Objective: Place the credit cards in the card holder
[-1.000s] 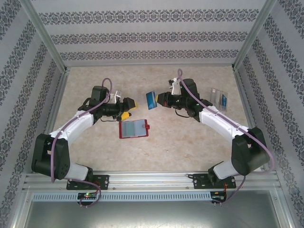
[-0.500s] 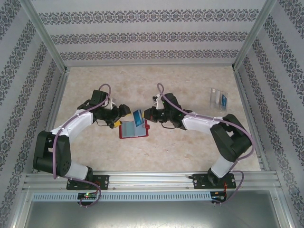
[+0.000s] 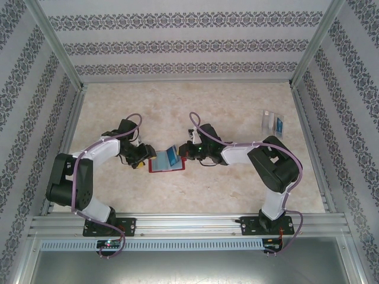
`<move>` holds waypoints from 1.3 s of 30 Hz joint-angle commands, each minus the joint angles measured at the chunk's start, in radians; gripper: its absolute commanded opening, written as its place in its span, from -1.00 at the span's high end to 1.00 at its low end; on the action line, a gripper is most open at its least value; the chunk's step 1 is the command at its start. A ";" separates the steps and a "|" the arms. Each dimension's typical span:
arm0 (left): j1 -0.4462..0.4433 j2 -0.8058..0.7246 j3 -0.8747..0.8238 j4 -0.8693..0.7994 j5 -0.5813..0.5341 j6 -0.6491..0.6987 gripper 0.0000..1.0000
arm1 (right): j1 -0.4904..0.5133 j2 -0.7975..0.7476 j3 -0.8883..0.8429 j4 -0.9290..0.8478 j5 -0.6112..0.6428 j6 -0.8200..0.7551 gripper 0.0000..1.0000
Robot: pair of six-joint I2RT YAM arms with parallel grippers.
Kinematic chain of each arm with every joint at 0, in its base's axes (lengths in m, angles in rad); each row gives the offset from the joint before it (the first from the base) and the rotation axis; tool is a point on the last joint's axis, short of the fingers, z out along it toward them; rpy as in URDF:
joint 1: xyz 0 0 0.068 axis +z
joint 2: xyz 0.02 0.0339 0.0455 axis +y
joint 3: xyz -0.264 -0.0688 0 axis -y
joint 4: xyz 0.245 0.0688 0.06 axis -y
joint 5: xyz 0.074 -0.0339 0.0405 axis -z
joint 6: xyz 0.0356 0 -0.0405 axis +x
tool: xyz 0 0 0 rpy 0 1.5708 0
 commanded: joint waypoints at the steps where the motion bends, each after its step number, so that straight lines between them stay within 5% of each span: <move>1: -0.018 0.030 -0.014 -0.005 -0.021 0.021 -0.09 | 0.014 0.018 -0.014 0.028 -0.003 0.006 1.00; 25: -0.028 0.078 -0.020 0.016 -0.030 0.003 0.35 | 0.074 0.124 -0.016 0.215 -0.040 0.124 1.00; 39: -0.028 0.093 -0.008 0.001 -0.041 0.016 0.36 | 0.070 0.169 0.002 0.276 -0.017 0.140 1.00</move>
